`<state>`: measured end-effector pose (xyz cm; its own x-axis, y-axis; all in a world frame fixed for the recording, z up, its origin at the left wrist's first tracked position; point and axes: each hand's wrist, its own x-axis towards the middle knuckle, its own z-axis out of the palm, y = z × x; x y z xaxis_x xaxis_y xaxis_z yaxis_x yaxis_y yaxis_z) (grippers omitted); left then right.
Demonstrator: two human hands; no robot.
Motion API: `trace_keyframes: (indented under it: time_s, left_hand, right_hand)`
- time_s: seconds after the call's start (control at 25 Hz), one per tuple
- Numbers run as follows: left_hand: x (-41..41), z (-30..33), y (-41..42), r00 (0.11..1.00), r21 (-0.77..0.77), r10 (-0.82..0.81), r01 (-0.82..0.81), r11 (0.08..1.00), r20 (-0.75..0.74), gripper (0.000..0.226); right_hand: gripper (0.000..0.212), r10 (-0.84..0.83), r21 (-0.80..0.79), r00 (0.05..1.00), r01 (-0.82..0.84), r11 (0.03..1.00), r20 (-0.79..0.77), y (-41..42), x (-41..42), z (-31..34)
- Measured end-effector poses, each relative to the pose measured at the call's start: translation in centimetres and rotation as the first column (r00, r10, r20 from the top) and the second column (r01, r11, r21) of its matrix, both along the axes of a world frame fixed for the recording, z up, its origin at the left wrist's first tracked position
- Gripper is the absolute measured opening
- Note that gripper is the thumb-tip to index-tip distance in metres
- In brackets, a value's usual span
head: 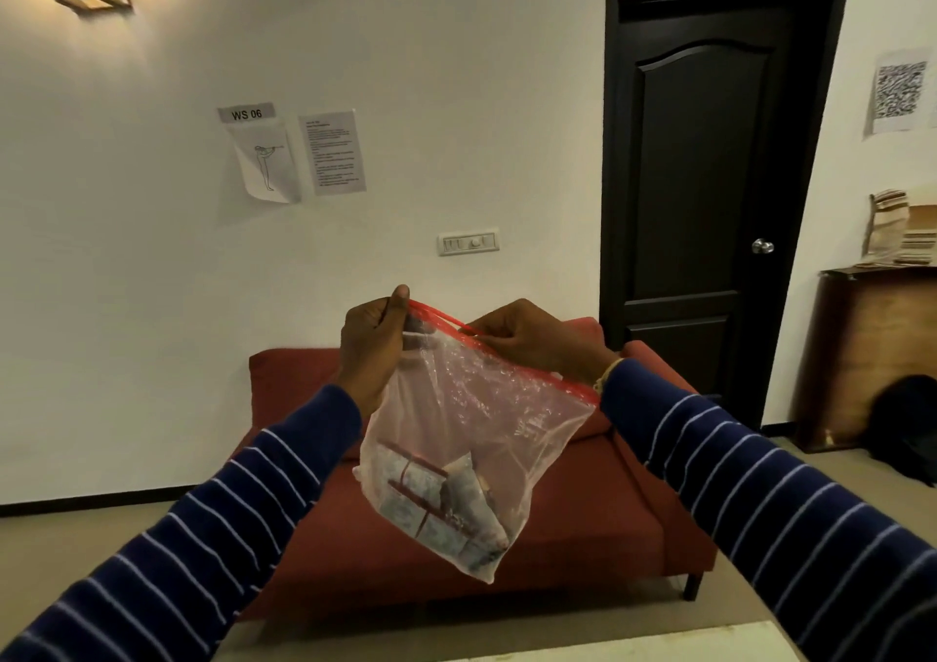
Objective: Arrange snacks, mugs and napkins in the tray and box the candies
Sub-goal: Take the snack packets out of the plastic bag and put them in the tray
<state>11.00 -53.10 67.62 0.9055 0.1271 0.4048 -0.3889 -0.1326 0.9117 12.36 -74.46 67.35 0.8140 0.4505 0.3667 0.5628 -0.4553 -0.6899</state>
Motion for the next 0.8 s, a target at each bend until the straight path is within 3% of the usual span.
trace_keyframes:
  time_s: [0.24, 0.36, 0.48, 0.64, 0.8]
  left_hand:
    - [-0.5, -1.1, -0.6, 0.999, -0.021, 0.026, -0.027, 0.999, -0.026, 0.044]
    - [-0.8, -1.8, -0.6, 0.999, -0.023, -0.006, 0.005, 1.000, -0.042, 0.042]
    - [-0.9, -2.4, -0.4, 1.000, 0.027, 0.027, -0.027, 0.999, -0.003, 0.038]
    - [-1.2, -3.7, 0.3, 0.979, 0.120, 0.188, -0.196, 0.973, 0.073, 0.043]
    - [-1.6, -4.8, 0.0, 0.986, 0.211, 0.165, -0.156, 0.965, -0.024, 0.053]
  right_hand:
    - [0.035, 0.069, 0.072, 0.989, -0.060, 0.996, -0.130, 1.1, -0.4, 0.7]
    - [0.024, 0.091, 0.098, 0.978, -0.074, 0.992, -0.190, 1.2, -0.4, 0.4]
    - [0.016, 0.033, 0.055, 0.986, -0.025, 0.998, -0.161, 1.4, -0.4, 0.0]
    - [0.014, -0.063, 0.003, 0.994, 0.063, 0.998, -0.085, 1.7, -0.6, -0.4]
    - [0.016, -0.035, 0.126, 0.988, 0.054, 0.991, -0.148, 1.8, -1.1, -0.8]
